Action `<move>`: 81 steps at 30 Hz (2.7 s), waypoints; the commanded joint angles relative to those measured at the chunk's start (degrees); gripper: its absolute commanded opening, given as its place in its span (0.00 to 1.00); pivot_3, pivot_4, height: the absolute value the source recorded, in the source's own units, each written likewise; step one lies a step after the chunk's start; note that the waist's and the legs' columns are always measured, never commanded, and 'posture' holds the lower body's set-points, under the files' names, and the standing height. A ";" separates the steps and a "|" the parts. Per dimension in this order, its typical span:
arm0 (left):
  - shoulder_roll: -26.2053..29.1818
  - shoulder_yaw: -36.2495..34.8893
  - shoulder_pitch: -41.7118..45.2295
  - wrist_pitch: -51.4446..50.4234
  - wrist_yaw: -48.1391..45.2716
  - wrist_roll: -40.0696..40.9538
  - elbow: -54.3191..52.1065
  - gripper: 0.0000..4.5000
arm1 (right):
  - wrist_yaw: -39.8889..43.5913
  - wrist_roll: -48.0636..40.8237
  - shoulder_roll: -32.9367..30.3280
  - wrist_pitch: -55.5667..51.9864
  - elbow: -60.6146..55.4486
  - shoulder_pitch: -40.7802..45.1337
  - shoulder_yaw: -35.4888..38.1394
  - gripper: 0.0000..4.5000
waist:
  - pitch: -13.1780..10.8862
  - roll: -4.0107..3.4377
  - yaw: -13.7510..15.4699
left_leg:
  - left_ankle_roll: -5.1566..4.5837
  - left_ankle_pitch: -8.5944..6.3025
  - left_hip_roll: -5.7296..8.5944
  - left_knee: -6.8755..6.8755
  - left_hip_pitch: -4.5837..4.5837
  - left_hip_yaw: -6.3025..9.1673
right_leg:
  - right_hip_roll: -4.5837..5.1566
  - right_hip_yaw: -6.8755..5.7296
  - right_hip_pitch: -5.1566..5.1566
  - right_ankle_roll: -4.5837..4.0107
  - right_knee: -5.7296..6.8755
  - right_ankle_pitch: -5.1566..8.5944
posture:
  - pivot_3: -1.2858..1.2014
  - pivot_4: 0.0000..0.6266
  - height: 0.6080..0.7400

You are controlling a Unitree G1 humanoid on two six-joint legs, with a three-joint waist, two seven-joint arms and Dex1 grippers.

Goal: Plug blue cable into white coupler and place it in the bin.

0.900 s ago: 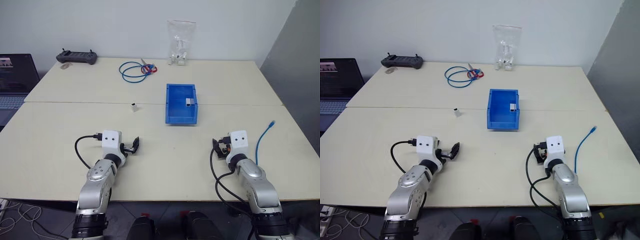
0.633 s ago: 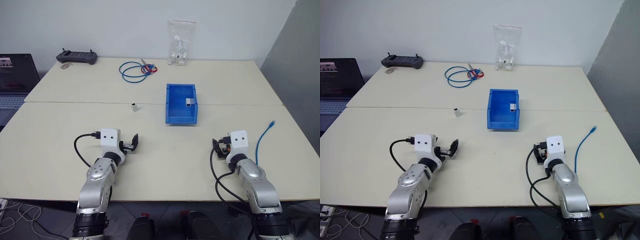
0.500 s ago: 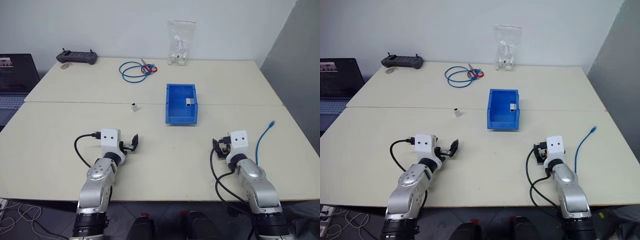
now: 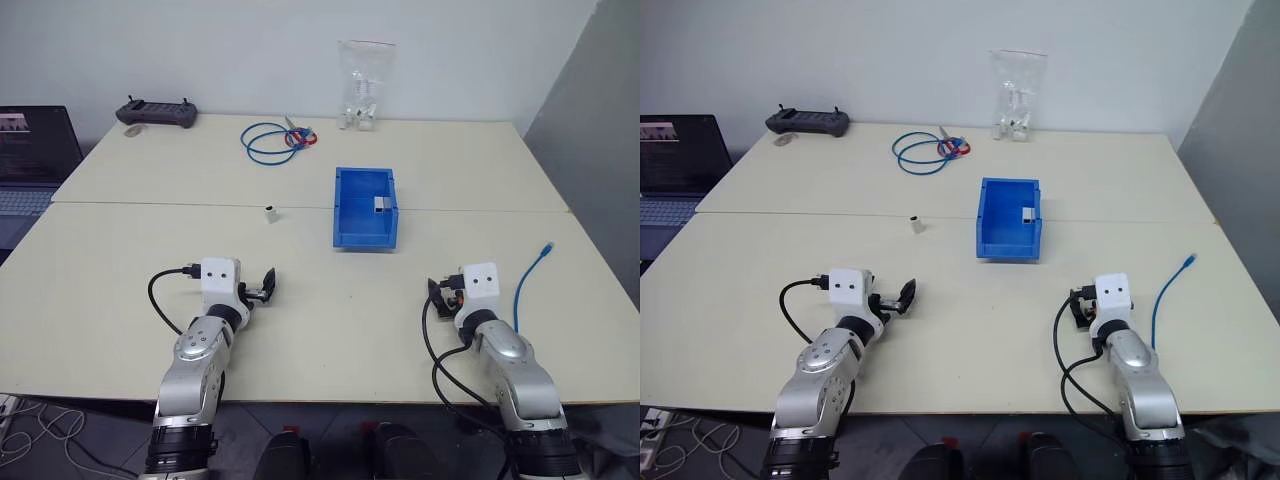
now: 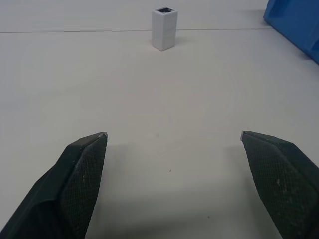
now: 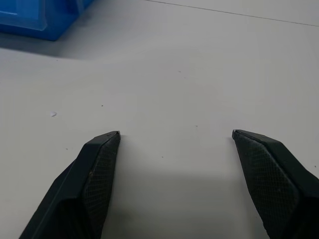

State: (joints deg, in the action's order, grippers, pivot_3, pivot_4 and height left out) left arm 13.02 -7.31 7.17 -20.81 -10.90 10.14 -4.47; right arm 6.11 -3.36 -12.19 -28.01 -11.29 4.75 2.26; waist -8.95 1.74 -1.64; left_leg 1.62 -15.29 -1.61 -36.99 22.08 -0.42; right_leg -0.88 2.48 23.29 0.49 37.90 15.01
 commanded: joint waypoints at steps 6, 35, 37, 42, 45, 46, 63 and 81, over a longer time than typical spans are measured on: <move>1.11 0.98 0.67 1.92 -2.22 -0.54 -0.37 1.00 | -1.52 0.57 -0.50 -1.42 -3.64 -1.41 2.64 0.85 | -0.01 0.01 0.06 | 0.00 0.00 0.05 0.00 0.04 0.00 | 0.06 -0.01 0.00 0.01 -0.04 0.00 | 0.52 0.24 1.00; 3.68 22.19 41.01 15.67 -57.03 2.03 29.93 1.00 | -14.20 -3.46 -2.55 -13.49 16.03 19.06 24.54 0.51 | -0.27 -0.29 -0.20 | 0.00 0.05 0.22 -0.01 0.89 -0.14 | -0.11 0.12 0.80 -0.01 0.12 -0.05 | 0.52 0.24 1.00; 3.43 22.08 40.95 15.84 -57.33 2.05 30.26 1.00 | -14.05 -3.14 -2.73 -13.25 15.25 18.20 23.78 0.41 | -0.27 -0.29 0.01 | 0.00 0.04 0.23 -0.03 0.89 -0.12 | -0.10 0.10 0.79 0.01 0.13 -0.04 | 0.52 0.24 1.00; 2.69 21.33 41.44 17.95 -55.47 0.62 34.06 1.00 | -13.18 -4.20 -3.09 -11.58 14.73 17.86 23.80 0.15 | -0.27 -0.29 0.09 | 0.00 0.05 0.25 -0.08 0.88 -0.07 | -0.10 0.06 0.76 0.03 0.16 -0.05 | 0.52 0.24 1.00; 2.76 20.38 41.52 19.52 -53.69 0.03 34.49 1.00 | -10.10 -3.85 -5.77 -11.20 12.98 16.83 21.87 0.01 | -0.27 -0.29 0.08 | 0.00 0.05 0.25 -0.08 0.89 -0.06 | -0.10 0.05 0.77 0.03 0.18 -0.05 | 0.52 0.24 1.00; 3.04 20.01 41.45 19.83 -52.84 -0.19 34.20 1.00 | -8.28 -3.54 -7.28 -11.16 11.99 16.28 20.49 0.01 | -0.27 -0.29 0.11 | -0.01 0.05 0.25 -0.07 0.89 -0.05 | -0.10 0.05 0.77 0.03 0.18 -0.05 | 0.52 0.24 1.00; 12.90 -4.84 -16.96 -7.24 -29.23 12.28 -25.62 1.00 | 48.67 -10.15 -19.14 0.17 4.66 22.32 -21.38 0.01 | -0.93 -0.02 -1.37 | -0.03 0.03 -0.08 -0.27 0.62 0.31 | -0.14 -0.03 0.82 -0.11 0.79 0.03 | 0.52 0.24 1.00; 19.95 -5.93 -17.34 -3.87 -31.74 12.19 -18.74 1.00 | 51.43 -19.85 -17.61 -11.90 -1.55 21.48 -13.21 0.76 | -1.05 -0.02 0.92 | -0.05 -0.18 0.04 -0.96 0.77 0.43 | 0.03 -0.30 0.73 -0.62 1.12 0.01 | 0.52 0.24 1.00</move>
State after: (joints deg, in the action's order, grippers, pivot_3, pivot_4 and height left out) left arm 29.91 -13.57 -13.68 -26.71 -37.74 22.10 -26.04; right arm 56.54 -17.59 -27.23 -33.76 -4.10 27.90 -15.74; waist -10.00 1.72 -0.72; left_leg 1.57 -15.46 -1.58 -37.96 22.86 0.07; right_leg -0.88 2.10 24.01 -0.08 39.02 15.06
